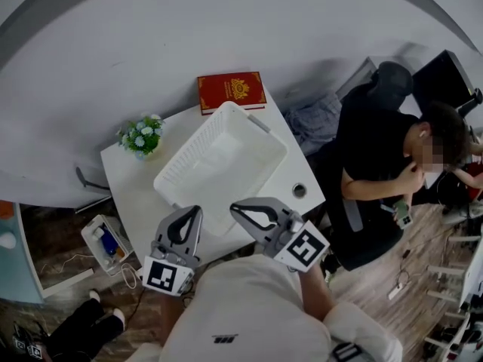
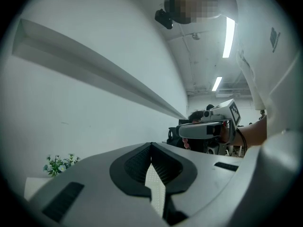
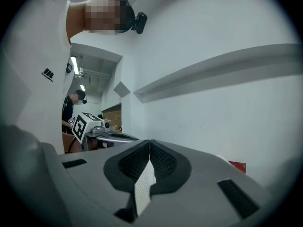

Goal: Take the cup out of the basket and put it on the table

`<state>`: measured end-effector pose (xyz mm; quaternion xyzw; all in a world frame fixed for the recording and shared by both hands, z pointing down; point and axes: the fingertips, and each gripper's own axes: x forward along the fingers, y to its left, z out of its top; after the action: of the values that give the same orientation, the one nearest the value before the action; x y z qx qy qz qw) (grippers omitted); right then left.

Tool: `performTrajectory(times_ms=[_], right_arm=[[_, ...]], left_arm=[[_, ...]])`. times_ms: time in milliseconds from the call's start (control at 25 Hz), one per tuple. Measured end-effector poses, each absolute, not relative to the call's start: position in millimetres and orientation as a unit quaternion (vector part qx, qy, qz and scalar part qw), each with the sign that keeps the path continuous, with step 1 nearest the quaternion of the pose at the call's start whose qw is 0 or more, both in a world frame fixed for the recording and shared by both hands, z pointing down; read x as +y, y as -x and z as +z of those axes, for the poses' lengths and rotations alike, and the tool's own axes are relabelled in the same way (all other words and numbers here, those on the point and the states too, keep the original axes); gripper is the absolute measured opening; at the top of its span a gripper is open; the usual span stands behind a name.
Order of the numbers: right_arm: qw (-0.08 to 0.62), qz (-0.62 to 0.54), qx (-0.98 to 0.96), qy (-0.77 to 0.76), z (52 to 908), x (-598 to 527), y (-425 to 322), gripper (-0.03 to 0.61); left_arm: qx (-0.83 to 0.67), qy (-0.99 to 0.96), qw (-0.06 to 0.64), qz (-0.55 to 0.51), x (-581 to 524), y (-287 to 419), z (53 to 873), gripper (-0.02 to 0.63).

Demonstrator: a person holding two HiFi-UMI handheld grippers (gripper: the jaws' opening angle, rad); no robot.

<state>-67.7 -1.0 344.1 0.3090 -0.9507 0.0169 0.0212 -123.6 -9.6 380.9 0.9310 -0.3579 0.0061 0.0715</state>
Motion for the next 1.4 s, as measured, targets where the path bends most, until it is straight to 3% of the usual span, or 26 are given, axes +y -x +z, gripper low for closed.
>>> performTrajectory(times_ms=[640,920,1400], right_arm=[[0.030,0.011,-0.960,-0.278,353,-46,49,0.014],[0.153,0.005,-0.956,-0.249,388,-67,37,0.014],[0.266,-0.014,-0.938,-0.222,428,-111,51,0.015]], left_arm=[[-0.393,-0.916,0.079,0.023,-45,108,388,0.009],[-0.400,-0.912,0.083,0.031,-63,105,392,0.009],[-0.412,-0.906,0.100,0.020,-75,113,398,0.009]])
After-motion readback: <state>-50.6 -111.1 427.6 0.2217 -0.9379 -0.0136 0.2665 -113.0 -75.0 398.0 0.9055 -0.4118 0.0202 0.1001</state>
